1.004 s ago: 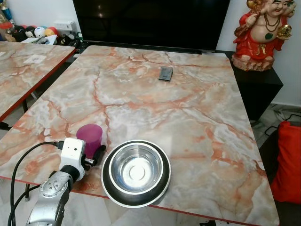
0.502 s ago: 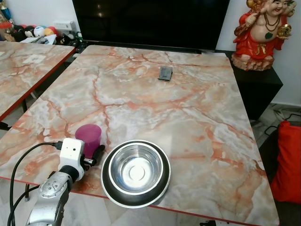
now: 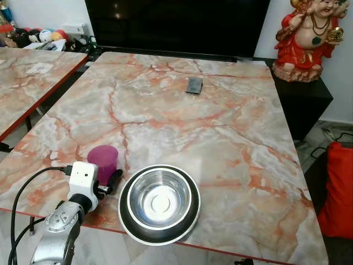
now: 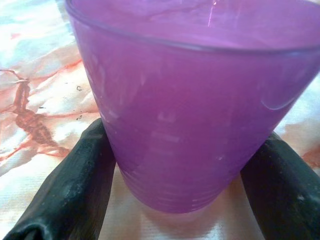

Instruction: Setting the table

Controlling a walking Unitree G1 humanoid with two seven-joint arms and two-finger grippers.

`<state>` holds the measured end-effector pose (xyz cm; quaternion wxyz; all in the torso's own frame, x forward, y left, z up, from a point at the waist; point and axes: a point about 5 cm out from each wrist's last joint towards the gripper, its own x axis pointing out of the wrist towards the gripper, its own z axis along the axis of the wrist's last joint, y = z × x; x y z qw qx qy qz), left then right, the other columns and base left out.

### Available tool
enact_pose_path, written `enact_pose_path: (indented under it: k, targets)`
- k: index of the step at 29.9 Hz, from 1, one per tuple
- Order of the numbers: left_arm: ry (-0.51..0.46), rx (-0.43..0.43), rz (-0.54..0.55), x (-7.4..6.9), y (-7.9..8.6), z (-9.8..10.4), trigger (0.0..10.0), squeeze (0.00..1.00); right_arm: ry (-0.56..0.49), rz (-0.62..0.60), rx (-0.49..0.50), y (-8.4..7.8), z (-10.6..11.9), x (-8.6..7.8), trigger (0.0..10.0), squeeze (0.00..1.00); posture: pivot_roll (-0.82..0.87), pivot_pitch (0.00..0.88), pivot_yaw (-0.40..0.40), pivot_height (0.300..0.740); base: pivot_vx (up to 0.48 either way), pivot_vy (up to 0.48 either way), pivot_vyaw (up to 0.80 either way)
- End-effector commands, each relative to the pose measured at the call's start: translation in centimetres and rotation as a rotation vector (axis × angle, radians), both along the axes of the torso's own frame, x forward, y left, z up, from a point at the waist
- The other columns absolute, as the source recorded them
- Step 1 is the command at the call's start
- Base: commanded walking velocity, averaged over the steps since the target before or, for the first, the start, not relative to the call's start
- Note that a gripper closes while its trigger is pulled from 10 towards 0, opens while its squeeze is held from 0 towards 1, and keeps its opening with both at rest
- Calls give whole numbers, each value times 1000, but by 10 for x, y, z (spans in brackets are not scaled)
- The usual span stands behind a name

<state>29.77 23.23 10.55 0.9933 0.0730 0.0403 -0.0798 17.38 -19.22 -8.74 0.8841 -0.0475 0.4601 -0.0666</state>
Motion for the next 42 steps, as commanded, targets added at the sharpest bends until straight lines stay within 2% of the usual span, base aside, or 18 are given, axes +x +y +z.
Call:
enact_pose_path:
  k: [1,7,8,14,15,16,17,19,27,29,30,31,33,34,39,42]
  targets:
    - [54,-14,-11,-6,-1,-11,10000,192,15,9,-4,0,-1,-2,10000,0,23,125,-20,740,0,0,0]
    - [71,-15,-20,-8,-2,-15,10000,157,16,13,-5,0,-1,-2,10000,0,24,127,-21,740,0,0,0]
    - [73,-16,-20,-8,-2,-15,10000,0,15,13,-4,0,-1,-2,10000,0,24,127,-21,740,0,0,0]
    - [71,-23,-20,-9,-3,-15,10000,0,16,13,-5,-1,-1,-2,10000,0,25,130,-22,740,0,0,0]
    - [71,-23,-21,-9,-3,-15,10000,149,16,13,-6,-1,-1,-2,10000,0,25,130,-22,740,0,0,0]
    - [71,-23,-22,-9,-3,-15,10000,149,17,14,-6,-1,-1,-2,10000,0,25,130,-22,740,0,0,0]
    - [74,-19,-25,-9,-3,-15,10000,404,16,13,-6,-1,-1,-2,10000,0,24,131,-22,740,0,0,0]
    - [76,-18,-27,-10,-3,-16,10000,580,16,14,-5,0,-1,-2,10000,0,24,131,-22,740,0,0,0]
    - [82,-9,-32,-10,-3,-17,10000,627,14,14,-6,0,-1,-2,10000,0,25,128,-23,740,0,0,0]
    - [83,-9,-35,-11,-4,-17,10000,827,14,14,-7,-1,-1,-2,10000,0,24,126,-23,740,0,0,0]
    - [83,-9,-36,-11,-4,-17,10000,827,14,14,-7,-1,-1,-2,10000,0,25,125,-24,740,0,0,0]
    - [84,-8,-36,-11,-4,-17,10000,878,14,14,-7,-1,-1,-2,10000,0,25,125,-24,740,0,0,0]
    - [84,-8,-36,-11,-4,-18,10000,878,14,15,-7,-1,-1,-2,10000,0,25,125,-24,740,0,0,0]
    - [84,-8,-36,-11,-4,-18,10000,976,14,15,-7,-1,-1,-2,10000,0,25,125,-24,740,0,0,0]
    - [84,-9,-33,-12,-4,-18,10000,961,14,15,-8,-1,-1,-2,10000,0,26,126,-24,740,0,0,0]
    - [83,-8,-32,-13,-4,-18,10000,918,15,16,-8,-1,-1,-2,10000,0,26,125,-24,740,0,0,0]
